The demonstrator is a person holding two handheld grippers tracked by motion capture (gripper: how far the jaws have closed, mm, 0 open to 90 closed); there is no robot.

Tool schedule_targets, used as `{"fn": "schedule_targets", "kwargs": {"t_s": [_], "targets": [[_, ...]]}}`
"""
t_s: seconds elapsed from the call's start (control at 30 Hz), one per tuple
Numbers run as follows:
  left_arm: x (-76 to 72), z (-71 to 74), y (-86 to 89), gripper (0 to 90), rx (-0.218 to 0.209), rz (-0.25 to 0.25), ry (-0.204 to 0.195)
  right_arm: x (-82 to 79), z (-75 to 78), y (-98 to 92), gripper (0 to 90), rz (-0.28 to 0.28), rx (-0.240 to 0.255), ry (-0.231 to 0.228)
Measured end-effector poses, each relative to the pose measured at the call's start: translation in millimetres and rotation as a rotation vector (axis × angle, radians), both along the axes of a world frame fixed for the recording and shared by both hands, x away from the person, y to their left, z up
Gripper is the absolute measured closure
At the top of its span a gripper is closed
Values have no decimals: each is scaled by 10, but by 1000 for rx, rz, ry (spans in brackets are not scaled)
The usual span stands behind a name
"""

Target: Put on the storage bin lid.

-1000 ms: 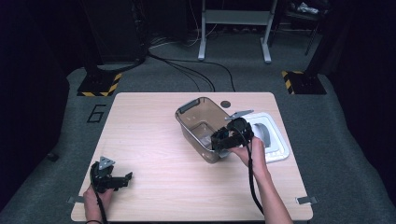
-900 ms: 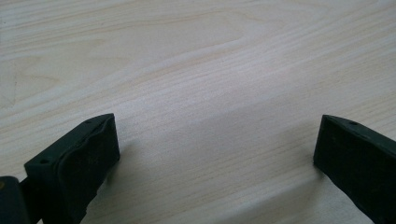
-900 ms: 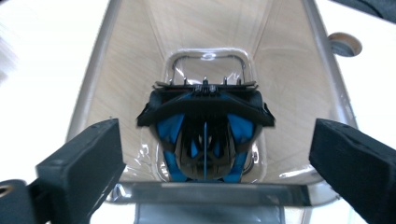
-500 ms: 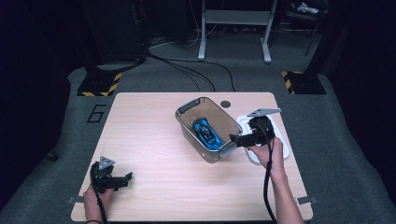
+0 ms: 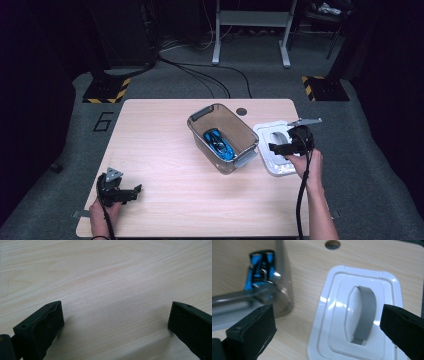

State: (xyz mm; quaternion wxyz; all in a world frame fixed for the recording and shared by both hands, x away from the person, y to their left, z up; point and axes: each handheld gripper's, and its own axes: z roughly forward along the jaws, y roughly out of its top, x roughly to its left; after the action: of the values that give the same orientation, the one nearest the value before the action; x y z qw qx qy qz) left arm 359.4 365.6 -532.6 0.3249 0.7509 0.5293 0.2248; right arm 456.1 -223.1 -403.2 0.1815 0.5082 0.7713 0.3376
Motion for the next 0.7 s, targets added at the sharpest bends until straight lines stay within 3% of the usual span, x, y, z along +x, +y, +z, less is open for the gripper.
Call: {"fn": "schedule_targets", "kwargs": {"t_s": [0.27, 0.37, 0.47, 0.53, 0.7], "targets": [[0, 0, 0, 3, 0, 0, 0, 228, -384, -131, 0, -54, 5, 91], [0, 0, 0, 3, 0, 0, 0, 309, -480, -170, 6, -85, 12, 101], [0, 0, 0, 3, 0, 0, 0, 359, -533, -186, 48, -107, 9, 107], [0, 0, 0, 3, 0, 0, 0, 414, -615, -210, 148, -137, 11, 107], [0, 0, 0, 3, 0, 0, 0, 477, -731, -218, 272, -177, 24, 112]]}}
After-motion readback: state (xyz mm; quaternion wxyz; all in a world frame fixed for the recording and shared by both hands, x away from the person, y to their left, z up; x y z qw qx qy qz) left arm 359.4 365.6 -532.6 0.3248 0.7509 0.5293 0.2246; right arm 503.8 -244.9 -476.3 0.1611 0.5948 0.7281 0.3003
